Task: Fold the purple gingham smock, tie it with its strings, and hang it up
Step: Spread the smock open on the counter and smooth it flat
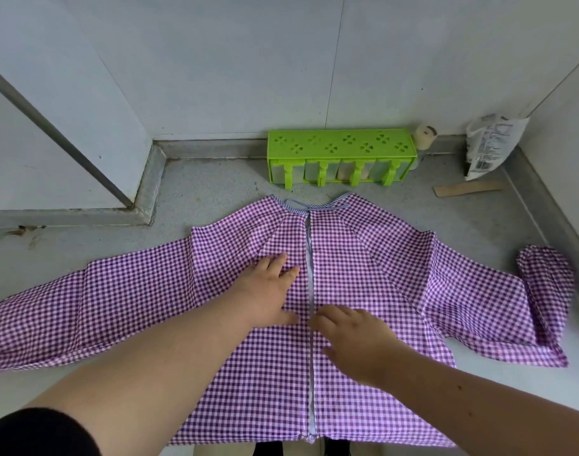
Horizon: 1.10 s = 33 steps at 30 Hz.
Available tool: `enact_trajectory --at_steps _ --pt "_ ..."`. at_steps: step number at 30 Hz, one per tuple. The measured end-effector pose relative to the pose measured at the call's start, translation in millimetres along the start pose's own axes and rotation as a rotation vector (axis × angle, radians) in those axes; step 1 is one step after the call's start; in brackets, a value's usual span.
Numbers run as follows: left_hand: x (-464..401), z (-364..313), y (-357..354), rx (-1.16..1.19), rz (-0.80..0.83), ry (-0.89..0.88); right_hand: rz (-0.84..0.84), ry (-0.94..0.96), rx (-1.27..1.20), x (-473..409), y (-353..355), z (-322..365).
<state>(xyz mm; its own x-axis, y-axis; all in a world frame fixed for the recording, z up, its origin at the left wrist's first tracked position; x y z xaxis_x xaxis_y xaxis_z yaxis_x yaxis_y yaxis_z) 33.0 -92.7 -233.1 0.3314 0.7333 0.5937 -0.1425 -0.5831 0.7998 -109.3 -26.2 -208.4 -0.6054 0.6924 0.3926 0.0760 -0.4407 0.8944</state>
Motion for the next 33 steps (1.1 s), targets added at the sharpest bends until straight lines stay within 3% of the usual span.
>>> enact_trajectory --at_steps 5,8,12,15,20,26,33 --pt "-3 53 34 0.17 -0.23 0.103 -0.018 -0.372 -0.081 -22 26 -78" --pt "-8 96 37 0.302 -0.286 0.272 -0.025 -0.399 -0.19 -26 29 -97" --pt "-18 144 34 0.407 -0.249 0.449 -0.126 -0.443 -0.21 -42 45 -126" --pt "-20 164 37 0.4 -0.213 0.527 -0.224 -0.653 -0.22 -50 68 -167" --pt "-25 173 46 0.301 -0.161 0.541 -0.149 -0.915 -0.376 -53 73 -216" --pt "-35 168 40 0.324 -0.083 0.461 -0.063 -1.008 -0.399 -54 71 -225" --pt "-25 161 43 0.398 -0.056 0.439 -0.073 -0.924 -0.327 -48 83 -203"
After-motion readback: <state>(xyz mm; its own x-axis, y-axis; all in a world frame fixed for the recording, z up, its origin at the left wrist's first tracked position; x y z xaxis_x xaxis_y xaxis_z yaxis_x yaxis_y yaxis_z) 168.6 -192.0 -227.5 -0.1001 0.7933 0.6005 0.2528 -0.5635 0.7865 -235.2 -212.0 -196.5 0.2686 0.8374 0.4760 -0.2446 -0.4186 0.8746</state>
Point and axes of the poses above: each hand's wrist, its own x-axis away from the middle knuckle, its own y-axis out of the back of the hand, z = x × y, the point moved 9 cm from there along -x, towards the middle knuckle, and after that the axes turned 3 degrees about -y, right-handed, at the moved point
